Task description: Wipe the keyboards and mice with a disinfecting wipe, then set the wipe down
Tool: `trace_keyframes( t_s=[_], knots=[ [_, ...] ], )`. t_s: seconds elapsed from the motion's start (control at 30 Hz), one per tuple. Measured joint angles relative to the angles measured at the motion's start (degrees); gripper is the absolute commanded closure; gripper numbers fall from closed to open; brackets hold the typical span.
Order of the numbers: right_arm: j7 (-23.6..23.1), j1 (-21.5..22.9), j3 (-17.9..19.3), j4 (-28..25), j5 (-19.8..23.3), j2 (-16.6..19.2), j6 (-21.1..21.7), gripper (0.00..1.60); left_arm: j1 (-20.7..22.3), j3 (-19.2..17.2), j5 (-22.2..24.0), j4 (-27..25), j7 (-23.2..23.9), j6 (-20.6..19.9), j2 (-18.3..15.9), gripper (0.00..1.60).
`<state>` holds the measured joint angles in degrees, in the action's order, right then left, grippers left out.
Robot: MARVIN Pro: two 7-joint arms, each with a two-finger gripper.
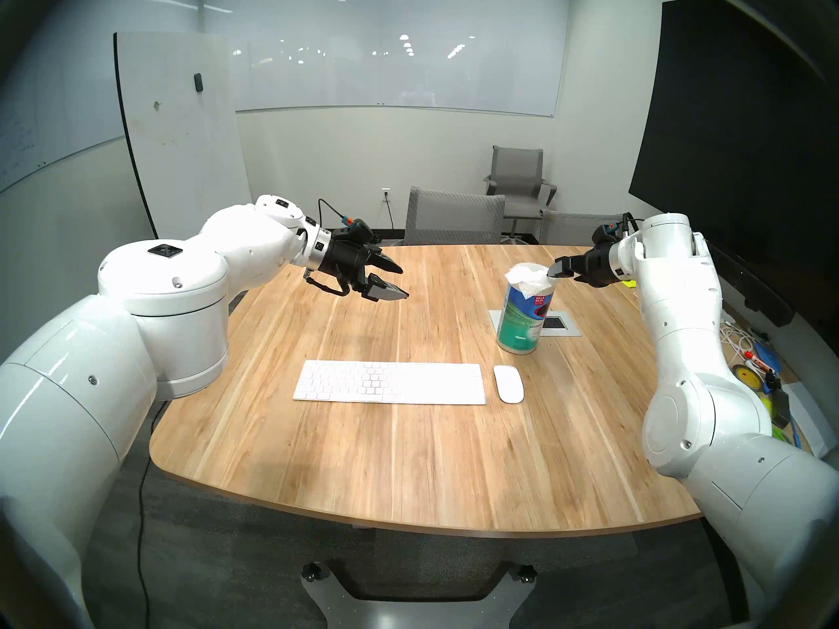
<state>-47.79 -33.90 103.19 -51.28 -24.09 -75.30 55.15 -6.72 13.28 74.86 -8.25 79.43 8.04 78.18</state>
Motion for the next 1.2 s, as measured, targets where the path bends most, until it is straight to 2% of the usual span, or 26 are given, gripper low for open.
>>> trace_keyframes(
  t_s=[0.63,1.2],
  knots=[
    [-0.5,0.1,0.6,0.0,-1.0,-0.3,0.0,0.0,0.2,-1.4,0.3,-0.8,5.4,2.8,1.2,0.0],
    [-0.8,0.2,1.0,0.0,-1.8,-0.5,0.0,0.0,0.2,-1.8,0.3,0.6,5.6,3.6,1.8,0.0]
  ],
)
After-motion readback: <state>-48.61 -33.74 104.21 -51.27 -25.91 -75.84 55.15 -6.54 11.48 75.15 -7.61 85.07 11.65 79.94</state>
